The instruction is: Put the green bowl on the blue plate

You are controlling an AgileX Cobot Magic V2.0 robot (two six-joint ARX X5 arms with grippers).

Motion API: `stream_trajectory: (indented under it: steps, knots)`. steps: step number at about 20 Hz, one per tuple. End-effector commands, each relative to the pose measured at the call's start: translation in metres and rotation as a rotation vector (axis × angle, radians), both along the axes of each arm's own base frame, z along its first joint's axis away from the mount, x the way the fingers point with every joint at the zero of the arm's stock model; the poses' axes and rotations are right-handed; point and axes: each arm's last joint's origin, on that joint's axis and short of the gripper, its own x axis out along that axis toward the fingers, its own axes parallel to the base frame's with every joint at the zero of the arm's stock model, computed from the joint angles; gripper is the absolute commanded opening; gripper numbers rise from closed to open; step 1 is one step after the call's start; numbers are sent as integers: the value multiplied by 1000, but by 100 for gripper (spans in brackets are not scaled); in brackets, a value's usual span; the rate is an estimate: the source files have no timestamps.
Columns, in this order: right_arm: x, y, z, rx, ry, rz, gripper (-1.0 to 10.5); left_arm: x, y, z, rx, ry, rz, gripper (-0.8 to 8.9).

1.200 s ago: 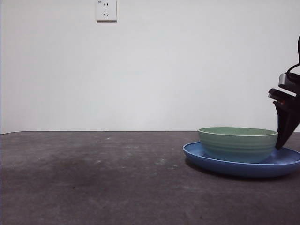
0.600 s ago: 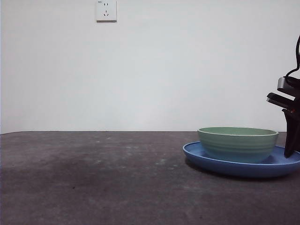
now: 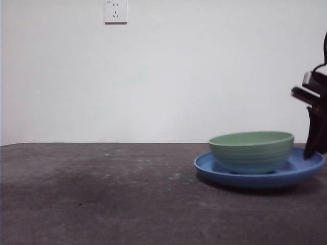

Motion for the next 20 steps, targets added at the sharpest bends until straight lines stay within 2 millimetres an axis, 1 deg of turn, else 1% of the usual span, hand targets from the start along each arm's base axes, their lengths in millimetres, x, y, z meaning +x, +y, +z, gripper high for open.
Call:
stream_trajectory:
  steps: [1, 5, 7, 9, 15, 18, 20]
  knots:
    - [1, 1, 10, 64, -32, -7, 14, 1, -2, 3, -6, -23, -16, 280]
    - [-1, 9, 20, 107, -56, 4, 13, 1, -2, 3, -10, -29, -16, 280]
    - [-1, 20, 22, 118, -62, 27, 13, 1, -2, 3, -10, -29, -16, 280]
    - [0, 35, 23, 128, -74, 54, 13, 1, -2, 3, -10, -29, -16, 280]
    - [3, 90, 28, 178, -133, 120, 13, 1, -2, 3, -9, -28, -16, 280]
    - [4, 113, 23, 181, -136, 146, 12, 1, -2, 3, -9, -28, -16, 280]
    - [5, 123, 17, 175, -133, 160, 13, 1, -2, 3, -8, -26, -16, 280]
